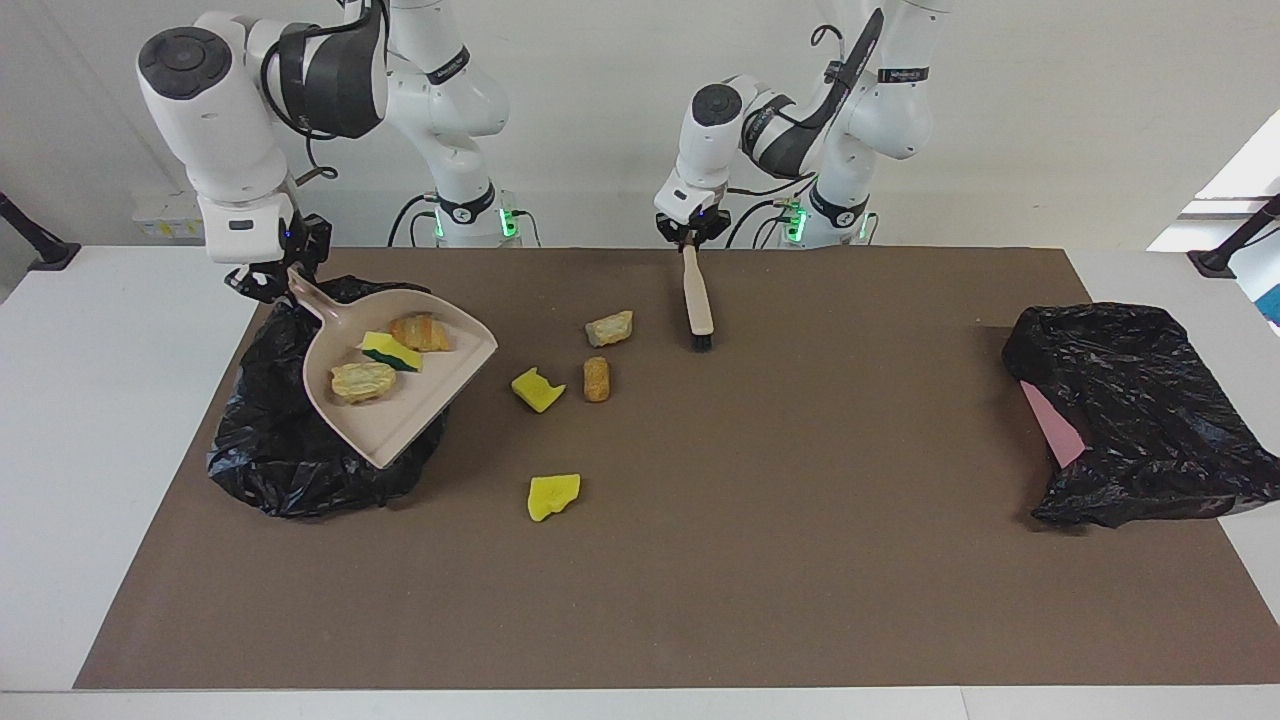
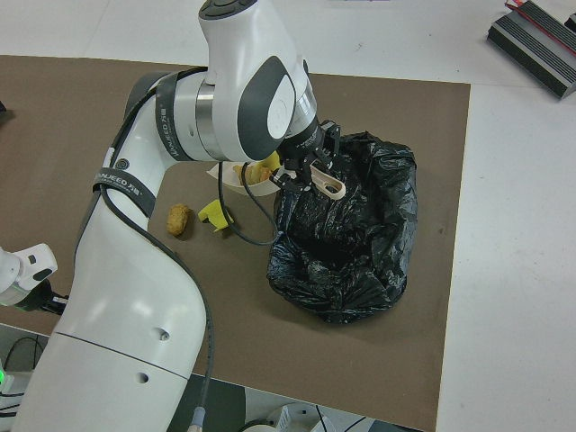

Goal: Sweep and dump trash in bin
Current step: 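Carry the loaded dustpan with the right gripper to the black bag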

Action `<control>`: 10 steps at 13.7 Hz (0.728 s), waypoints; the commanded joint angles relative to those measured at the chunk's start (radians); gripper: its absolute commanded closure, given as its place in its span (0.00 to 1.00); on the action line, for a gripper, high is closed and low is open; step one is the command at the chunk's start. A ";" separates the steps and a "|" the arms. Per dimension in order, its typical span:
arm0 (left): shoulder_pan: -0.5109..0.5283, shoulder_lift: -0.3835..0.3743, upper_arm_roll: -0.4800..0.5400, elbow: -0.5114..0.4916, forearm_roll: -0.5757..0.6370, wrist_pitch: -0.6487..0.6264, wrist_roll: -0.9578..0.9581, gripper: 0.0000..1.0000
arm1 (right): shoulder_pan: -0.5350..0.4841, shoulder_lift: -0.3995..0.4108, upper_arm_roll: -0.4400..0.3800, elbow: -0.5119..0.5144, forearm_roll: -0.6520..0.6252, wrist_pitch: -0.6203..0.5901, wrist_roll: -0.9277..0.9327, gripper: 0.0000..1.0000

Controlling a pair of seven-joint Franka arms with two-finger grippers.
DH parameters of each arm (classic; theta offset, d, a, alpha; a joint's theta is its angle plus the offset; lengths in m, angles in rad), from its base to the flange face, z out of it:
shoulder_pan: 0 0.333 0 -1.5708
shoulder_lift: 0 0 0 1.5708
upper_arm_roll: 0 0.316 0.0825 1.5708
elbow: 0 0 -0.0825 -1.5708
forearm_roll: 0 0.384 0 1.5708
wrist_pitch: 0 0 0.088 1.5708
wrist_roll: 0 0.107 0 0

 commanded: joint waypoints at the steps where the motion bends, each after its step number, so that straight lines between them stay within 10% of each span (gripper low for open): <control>1: -0.018 -0.009 0.016 -0.005 -0.011 0.024 -0.012 0.00 | -0.022 -0.034 0.013 -0.016 -0.041 -0.075 0.144 1.00; 10: 0.150 0.031 0.023 0.083 -0.010 0.016 0.126 0.00 | -0.054 0.074 0.015 0.077 -0.065 -0.334 0.370 1.00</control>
